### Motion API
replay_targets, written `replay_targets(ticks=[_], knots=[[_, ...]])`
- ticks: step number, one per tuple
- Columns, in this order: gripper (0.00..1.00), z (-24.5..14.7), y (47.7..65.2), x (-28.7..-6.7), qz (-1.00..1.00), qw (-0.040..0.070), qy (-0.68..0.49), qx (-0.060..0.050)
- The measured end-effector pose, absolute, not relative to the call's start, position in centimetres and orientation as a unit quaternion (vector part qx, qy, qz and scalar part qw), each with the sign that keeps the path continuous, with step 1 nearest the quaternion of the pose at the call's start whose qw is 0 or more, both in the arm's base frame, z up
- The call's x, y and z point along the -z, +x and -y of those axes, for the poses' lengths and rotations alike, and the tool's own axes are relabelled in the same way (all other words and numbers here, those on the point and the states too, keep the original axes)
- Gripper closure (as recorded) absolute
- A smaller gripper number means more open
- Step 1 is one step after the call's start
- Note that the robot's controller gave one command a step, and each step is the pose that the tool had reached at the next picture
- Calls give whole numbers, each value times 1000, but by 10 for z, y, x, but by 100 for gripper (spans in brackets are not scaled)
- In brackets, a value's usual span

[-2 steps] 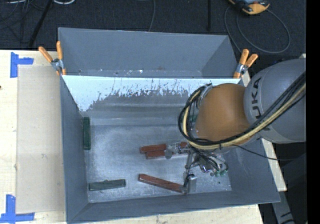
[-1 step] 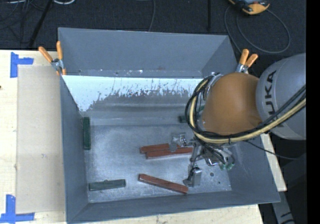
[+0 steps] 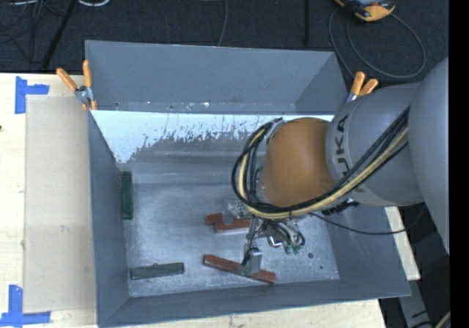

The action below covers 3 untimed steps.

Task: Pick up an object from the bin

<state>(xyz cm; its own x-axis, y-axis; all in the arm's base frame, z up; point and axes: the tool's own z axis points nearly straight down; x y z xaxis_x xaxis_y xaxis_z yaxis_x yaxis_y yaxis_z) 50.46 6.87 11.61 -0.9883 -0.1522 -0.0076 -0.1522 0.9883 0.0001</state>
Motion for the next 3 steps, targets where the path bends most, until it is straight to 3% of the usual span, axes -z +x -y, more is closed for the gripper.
replay_targets(ticks=[1, 2, 3], knots=[[100, -18, 493, -69, -1000, -1, 10, 0], [100, -18, 493, -69, -1000, -1, 9, 0], [100, -15, 537, -266, -1000, 5, 16, 0]])
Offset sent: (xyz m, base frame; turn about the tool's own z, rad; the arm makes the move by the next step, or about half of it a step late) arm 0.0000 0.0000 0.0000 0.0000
